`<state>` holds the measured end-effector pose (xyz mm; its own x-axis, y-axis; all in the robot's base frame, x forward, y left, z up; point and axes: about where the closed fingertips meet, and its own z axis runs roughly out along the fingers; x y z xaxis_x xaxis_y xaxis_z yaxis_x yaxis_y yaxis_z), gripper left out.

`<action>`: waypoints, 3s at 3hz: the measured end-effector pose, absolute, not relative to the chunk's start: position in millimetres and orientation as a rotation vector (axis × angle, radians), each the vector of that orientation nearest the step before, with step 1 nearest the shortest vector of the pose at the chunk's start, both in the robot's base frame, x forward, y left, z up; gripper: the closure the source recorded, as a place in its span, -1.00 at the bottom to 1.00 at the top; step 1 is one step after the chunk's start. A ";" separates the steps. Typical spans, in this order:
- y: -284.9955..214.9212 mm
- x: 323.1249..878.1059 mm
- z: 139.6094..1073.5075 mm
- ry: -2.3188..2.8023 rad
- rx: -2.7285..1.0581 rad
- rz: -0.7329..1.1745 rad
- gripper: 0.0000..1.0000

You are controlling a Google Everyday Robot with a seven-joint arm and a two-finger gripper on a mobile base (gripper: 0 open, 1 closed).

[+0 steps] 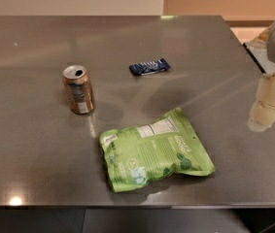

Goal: Pick green rice chip bag

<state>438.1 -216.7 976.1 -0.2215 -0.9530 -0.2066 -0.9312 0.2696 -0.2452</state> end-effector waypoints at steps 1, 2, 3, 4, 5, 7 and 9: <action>-216.7 438.1 976.1 2.232 -1.725 -0.098 -1.00; -208.6 437.5 976.5 2.183 -1.768 -0.091 -1.00; -189.2 435.7 973.1 2.092 -1.847 -0.054 -1.00; -162.9 435.8 964.9 1.993 -1.932 -0.002 -1.00; -138.5 434.0 953.5 1.923 -1.992 0.046 -1.00; -99.9 422.4 921.8 1.827 -2.088 0.132 -1.00; -76.8 415.3 884.0 1.772 -2.168 0.177 -1.00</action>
Offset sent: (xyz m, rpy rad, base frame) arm -0.0021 0.0183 -0.0049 0.0112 -0.0006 0.1130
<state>415.3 -76.8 884.0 0.2167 -0.9280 -0.3032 -0.9696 -0.1684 -0.1776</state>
